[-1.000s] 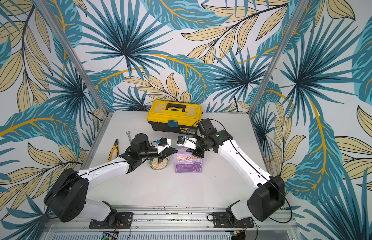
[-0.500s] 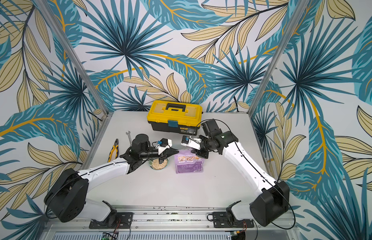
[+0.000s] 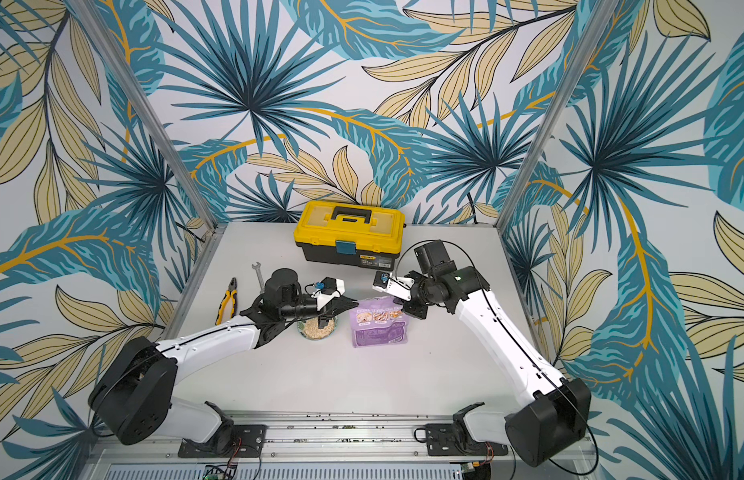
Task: Pour the oats into the breakfast bowl
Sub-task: Close the oats bag at the center of the board.
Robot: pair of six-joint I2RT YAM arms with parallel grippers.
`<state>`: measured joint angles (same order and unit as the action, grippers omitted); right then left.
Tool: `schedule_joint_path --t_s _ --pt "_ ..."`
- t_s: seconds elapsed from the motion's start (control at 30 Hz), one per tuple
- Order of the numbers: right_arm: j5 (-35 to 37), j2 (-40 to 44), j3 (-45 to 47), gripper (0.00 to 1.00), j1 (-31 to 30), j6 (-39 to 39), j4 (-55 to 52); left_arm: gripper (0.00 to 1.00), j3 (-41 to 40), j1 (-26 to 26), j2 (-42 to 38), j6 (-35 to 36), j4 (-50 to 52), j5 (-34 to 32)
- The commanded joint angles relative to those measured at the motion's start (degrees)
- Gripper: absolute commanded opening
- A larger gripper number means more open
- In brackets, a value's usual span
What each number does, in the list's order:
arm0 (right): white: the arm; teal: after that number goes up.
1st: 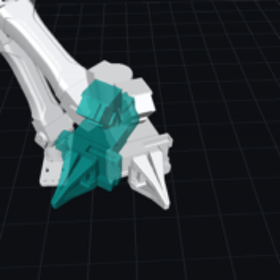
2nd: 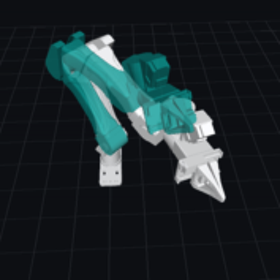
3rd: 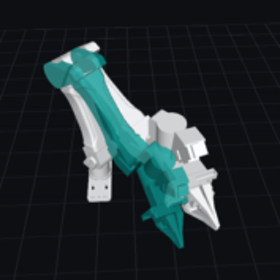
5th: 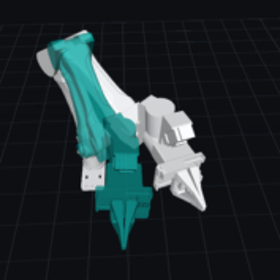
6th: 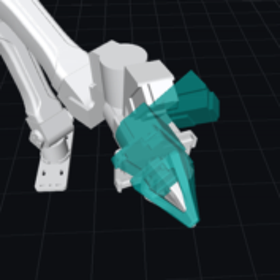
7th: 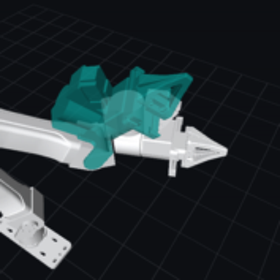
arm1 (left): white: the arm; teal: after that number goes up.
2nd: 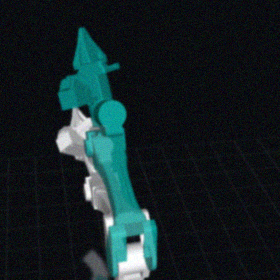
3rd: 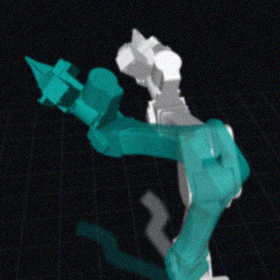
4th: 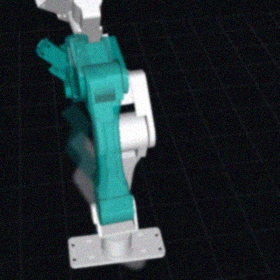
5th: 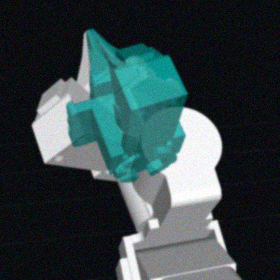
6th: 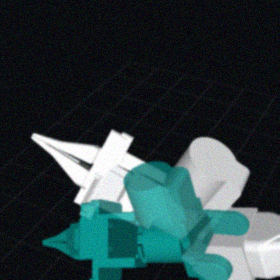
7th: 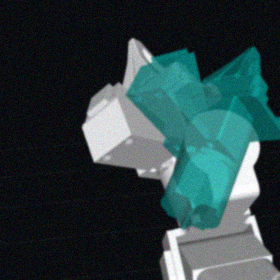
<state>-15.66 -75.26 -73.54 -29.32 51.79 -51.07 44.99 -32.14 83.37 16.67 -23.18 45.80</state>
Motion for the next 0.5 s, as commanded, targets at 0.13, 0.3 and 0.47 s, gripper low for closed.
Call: schedule_joint_path --t_s 0.13,0.3,0.47 --pt "2.2 2.1 1.8 0.13 1.8 -0.8 -0.1 0.0 -0.4 0.3 -0.9 0.2 -0.4 0.6" --pt "2.3 1.8 2.3 0.0 2.2 -1.0 -0.5 0.06 -0.3 0.1 -0.8 -0.3 -0.9 0.3" --pt "0.6 2.1 2.2 0.0 2.2 -1.3 0.3 0.29 0.6 -0.6 1.0 -0.1 -1.9 -0.1"
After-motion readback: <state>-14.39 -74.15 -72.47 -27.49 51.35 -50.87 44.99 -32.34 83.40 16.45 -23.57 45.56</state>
